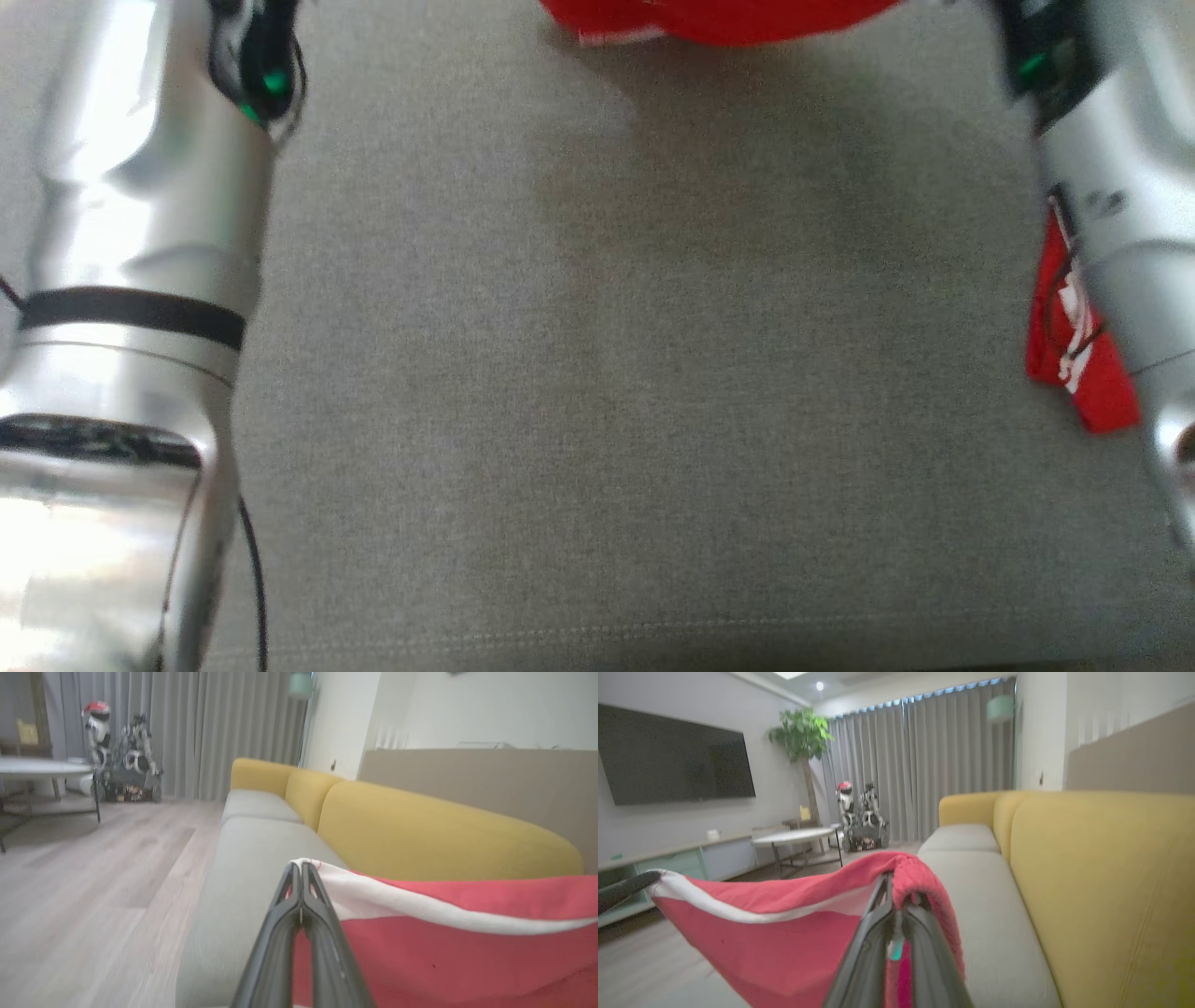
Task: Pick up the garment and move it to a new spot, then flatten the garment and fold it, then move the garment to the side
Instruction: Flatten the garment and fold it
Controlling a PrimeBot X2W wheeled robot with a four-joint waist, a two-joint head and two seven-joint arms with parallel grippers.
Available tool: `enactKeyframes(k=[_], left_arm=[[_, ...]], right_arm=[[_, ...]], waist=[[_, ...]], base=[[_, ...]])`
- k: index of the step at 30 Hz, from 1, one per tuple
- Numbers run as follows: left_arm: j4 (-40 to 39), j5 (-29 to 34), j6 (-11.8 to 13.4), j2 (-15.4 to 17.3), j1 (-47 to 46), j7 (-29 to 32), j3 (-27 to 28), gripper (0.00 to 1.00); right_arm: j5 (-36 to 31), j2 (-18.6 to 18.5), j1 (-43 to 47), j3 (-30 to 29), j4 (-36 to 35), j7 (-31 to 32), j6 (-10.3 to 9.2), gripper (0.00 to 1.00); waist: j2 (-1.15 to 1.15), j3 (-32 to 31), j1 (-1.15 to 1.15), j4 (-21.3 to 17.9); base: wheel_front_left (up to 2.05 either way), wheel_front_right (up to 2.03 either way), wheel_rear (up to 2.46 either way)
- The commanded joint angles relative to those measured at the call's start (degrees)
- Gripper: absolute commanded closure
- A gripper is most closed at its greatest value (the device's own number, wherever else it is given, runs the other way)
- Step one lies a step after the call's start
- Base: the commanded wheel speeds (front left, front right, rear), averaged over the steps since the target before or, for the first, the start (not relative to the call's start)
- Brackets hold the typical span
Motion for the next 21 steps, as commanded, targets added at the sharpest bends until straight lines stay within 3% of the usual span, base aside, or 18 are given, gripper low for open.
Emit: enactKeyframes(k=[1,6,11,16,21], left_arm=[[-0.57,-0.71,-0.36,1.62,-1.63,-0.27,1.42,1.0],[8.13,-2.57,-1.53,-0.23,0.41,-0.28,1.25,1.0],[11.58,-4.32,-2.48,-0.96,4.09,-0.28,1.58,1.0],[6.96,-4.34,-3.1,-1.15,12.02,-0.29,2.61,1.0],[-3.38,-2.81,-3.25,-0.61,23.71,-0.29,6.08,1.0]], right_arm=[[0.72,1.5,-1.12,1.09,-0.52,-0.49,-0.04,1.0],[3.87,2.26,0.7,8.85,6.25,-1.24,-0.04,1.0],[7.99,2.5,4.67,13.95,8.93,-2.48,-0.04,1.0],[11.84,1.87,12.06,16.5,6.54,-3.62,-0.04,1.0],[11.96,-0.02,22.25,13.92,-2.19,-3.77,-0.04,1.0]], waist=[[0.0,1.16,0.0,0.12],[0.0,3.79,0.0,0.79],[0.0,4.96,0.0,0.69],[0.0,4.64,0.0,0.23],[0.0,3.63,0.0,-0.71]], base=[[0.0,0.0,0.0],[0.0,0.0,0.0],[0.0,0.0,0.0],[0.0,0.0,0.0],[0.0,0.0,0.0]])
